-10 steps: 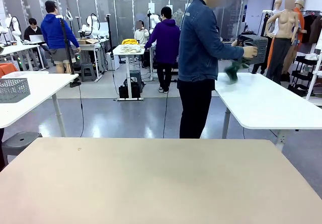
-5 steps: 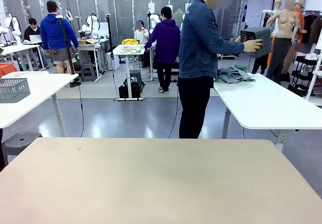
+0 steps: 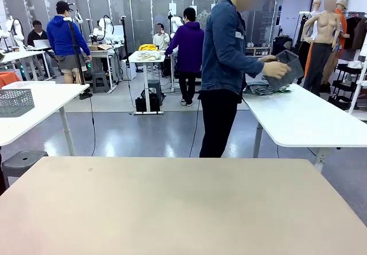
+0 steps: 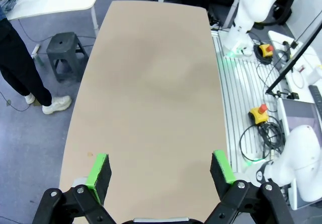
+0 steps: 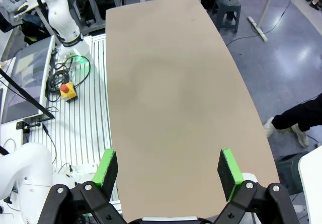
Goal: Fold the towels and place them in the basket.
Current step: When a person lays out a Towel with hook on the table, fold it in half twice.
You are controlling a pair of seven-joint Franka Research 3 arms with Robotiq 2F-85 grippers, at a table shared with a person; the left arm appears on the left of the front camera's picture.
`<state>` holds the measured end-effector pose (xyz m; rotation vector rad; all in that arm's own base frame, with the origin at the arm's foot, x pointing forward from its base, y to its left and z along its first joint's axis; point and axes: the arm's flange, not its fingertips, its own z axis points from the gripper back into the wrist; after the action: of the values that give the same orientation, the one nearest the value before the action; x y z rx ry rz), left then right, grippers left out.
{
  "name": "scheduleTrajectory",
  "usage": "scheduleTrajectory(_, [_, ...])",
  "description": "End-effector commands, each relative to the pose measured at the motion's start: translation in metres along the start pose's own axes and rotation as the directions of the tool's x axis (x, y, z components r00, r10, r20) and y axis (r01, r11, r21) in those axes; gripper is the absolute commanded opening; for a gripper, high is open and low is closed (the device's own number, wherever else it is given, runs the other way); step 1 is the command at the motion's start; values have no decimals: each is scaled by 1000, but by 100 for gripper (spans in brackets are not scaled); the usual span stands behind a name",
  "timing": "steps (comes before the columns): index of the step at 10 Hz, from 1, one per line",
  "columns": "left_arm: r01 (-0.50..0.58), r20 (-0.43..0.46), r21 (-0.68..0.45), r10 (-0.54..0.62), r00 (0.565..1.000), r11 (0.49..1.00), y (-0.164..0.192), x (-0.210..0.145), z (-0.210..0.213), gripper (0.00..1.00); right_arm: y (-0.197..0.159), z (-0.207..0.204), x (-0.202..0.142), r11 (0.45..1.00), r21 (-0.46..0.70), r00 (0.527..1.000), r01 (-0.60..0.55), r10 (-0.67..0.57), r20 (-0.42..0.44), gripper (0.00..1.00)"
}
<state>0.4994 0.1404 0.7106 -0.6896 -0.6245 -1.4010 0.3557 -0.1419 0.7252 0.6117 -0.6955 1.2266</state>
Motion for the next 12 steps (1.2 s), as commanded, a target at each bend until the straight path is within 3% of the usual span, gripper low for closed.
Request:
scheduleTrajectory(1, [1, 4, 2, -1, 1000, 1000, 0, -1, 0, 100, 1, 0, 0, 1000, 1, 1000, -2, 2, 3, 100])
scheduleTrajectory(12, [1, 4, 2, -1, 1000, 1000, 0, -1, 0, 100, 1, 0, 0, 1000, 1, 1000, -2, 2, 3, 100])
